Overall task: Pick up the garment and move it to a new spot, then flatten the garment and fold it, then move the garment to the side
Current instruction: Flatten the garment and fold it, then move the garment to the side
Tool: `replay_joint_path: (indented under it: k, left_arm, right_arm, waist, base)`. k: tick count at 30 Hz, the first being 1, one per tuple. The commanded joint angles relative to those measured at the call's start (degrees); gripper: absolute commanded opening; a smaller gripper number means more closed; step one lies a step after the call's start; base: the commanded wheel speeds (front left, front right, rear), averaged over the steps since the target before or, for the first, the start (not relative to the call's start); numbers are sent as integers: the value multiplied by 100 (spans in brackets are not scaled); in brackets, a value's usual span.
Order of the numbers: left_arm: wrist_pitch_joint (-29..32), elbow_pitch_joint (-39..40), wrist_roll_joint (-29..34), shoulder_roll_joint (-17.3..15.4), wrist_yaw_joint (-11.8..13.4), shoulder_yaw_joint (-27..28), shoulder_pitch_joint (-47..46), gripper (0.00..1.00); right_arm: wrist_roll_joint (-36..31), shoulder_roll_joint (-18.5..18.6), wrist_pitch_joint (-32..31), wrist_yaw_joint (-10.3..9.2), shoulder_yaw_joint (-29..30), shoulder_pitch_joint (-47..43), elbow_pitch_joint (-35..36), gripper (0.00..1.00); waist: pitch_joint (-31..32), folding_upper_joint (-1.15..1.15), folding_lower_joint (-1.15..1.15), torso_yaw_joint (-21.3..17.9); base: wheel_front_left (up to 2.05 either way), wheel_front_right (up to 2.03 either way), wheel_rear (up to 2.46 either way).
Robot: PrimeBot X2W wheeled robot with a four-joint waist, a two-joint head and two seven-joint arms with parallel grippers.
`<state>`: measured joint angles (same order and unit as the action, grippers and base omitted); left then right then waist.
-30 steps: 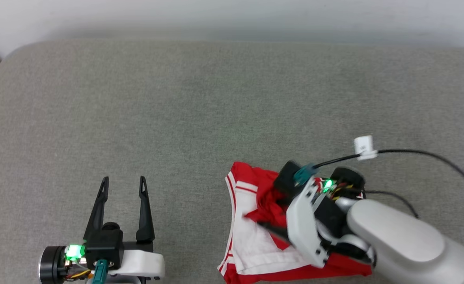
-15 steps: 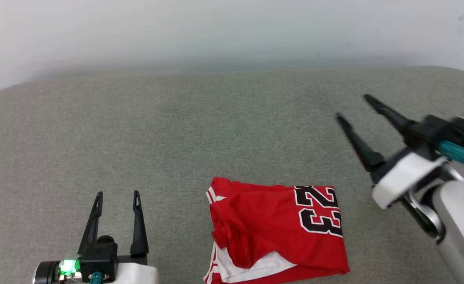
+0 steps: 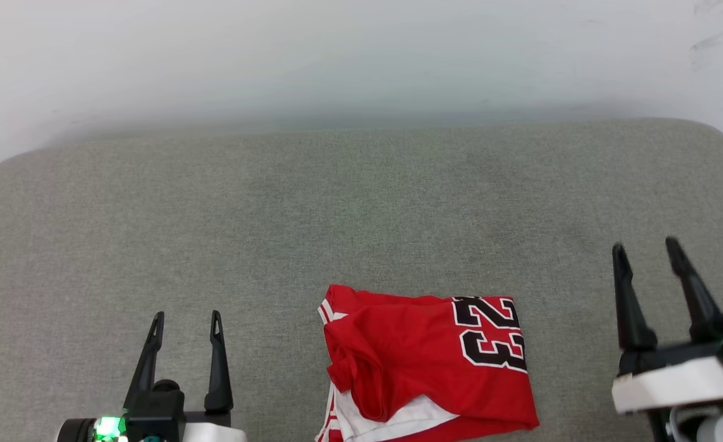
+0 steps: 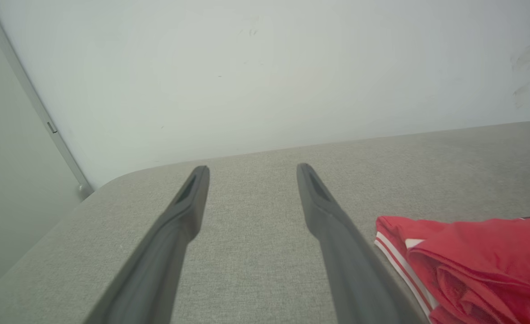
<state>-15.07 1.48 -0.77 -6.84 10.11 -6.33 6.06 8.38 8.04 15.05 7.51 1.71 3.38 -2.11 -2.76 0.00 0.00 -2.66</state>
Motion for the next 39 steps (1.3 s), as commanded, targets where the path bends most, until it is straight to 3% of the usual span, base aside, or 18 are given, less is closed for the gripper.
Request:
replay_joint_path:
  k: [1, 14, 20, 26, 30, 34, 39]
  left_arm:
    - [-12, 19, -19, -25, -23, 4, 64, 100]
    - [-12, 3, 1, -21, -134, -36, 272, 100]
    - [-12, 6, -15, -21, -136, 7, 281, 100]
    - [-12, -12, -22, -14, -165, 35, 213, 100]
    - [-12, -15, -3, -16, -195, 34, 124, 100]
    - [-12, -12, 2, -9, -223, 38, 39, 100]
    - [-12, -3, 3, 17, -241, 41, -70, 100]
  right_arm:
    - [-31, -102, 12, -5, 64, -205, 95, 100]
    - [16, -492, 14, -5, 218, -1215, 462, 100]
    - [-68, -472, 15, -5, 240, -932, 704, 100]
    - [-156, 250, -19, -5, 33, -59, 904, 100]
    - [14, 892, -583, -5, -292, 745, 957, 100]
    - [473, 1506, -1780, -5, -770, 1410, 773, 100]
    - [1821, 2216, -3924, -5, -1388, 1849, 479, 100]
  waist:
    - [26, 0, 0, 5]
    - [213, 0, 0, 67]
    - [210, 0, 0, 66]
    - [169, 0, 0, 76]
    - [66, 0, 0, 106]
    - [-58, 0, 0, 144]
    - [-236, 0, 0, 174]
  base:
    - [0, 0, 0]
    - [0, 0, 0]
    - [0, 0, 0]
    - [0, 0, 0]
    - [0, 0, 0]
    - [0, 0, 0]
    - [0, 0, 0]
